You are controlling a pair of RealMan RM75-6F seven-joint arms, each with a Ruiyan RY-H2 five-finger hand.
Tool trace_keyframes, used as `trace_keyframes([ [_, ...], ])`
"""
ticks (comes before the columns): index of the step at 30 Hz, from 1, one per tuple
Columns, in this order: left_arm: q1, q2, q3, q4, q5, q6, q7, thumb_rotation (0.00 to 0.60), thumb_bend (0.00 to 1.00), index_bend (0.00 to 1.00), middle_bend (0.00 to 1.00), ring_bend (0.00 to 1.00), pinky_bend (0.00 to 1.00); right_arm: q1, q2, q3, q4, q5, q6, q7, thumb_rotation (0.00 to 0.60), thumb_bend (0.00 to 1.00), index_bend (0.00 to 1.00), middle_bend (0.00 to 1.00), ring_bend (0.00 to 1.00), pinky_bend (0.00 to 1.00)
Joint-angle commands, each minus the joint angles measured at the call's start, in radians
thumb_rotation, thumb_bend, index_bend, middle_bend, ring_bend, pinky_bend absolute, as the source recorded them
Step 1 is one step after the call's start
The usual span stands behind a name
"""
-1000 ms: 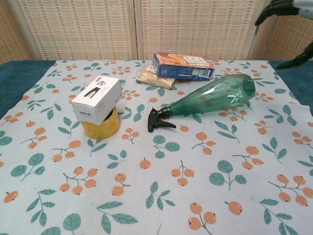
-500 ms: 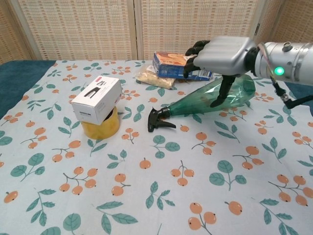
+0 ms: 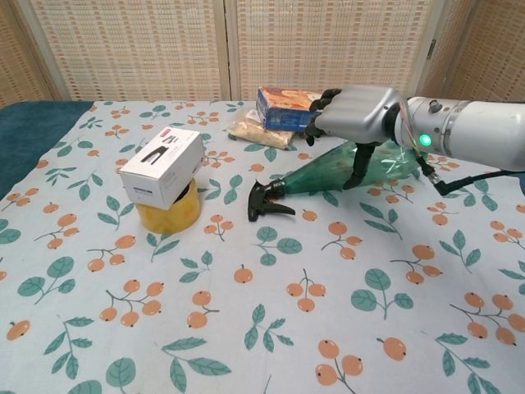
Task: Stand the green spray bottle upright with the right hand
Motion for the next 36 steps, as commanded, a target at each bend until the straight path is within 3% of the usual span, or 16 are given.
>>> trace_keyframes([
  [1, -0.001, 0.0, -0.001, 0.001, -0.005, -0.005, -0.003, 0.6, 0.28, 0.0, 0.0, 0.0, 0.07, 0.019, -0.036, -0.012, 0.051, 0.009, -0.01, 0.023, 0.6, 0.0, 0.24, 0.22, 0.0, 0.0],
  [16, -0.005, 0.006, -0.005, -0.006, -0.03, -0.03, -0.009, 0.6, 0.28, 0.0, 0.0, 0.0, 0.07, 0.059, -0.182, -0.017, 0.229, 0.009, 0.026, 0.078, 0.6, 0.0, 0.25, 0.26, 0.0, 0.0],
  [26, -0.007, 0.01, -0.006, -0.009, -0.034, -0.038, -0.019, 0.6, 0.28, 0.0, 0.0, 0.0, 0.07, 0.076, -0.245, -0.029, 0.334, -0.017, 0.03, 0.107, 0.6, 0.0, 0.35, 0.32, 0.05, 0.0],
  [36, -0.008, 0.011, -0.005, -0.01, -0.034, -0.043, -0.026, 0.6, 0.28, 0.0, 0.0, 0.0, 0.07, 0.077, -0.298, -0.05, 0.413, -0.07, 0.057, 0.152, 0.6, 0.0, 0.54, 0.45, 0.16, 0.01],
])
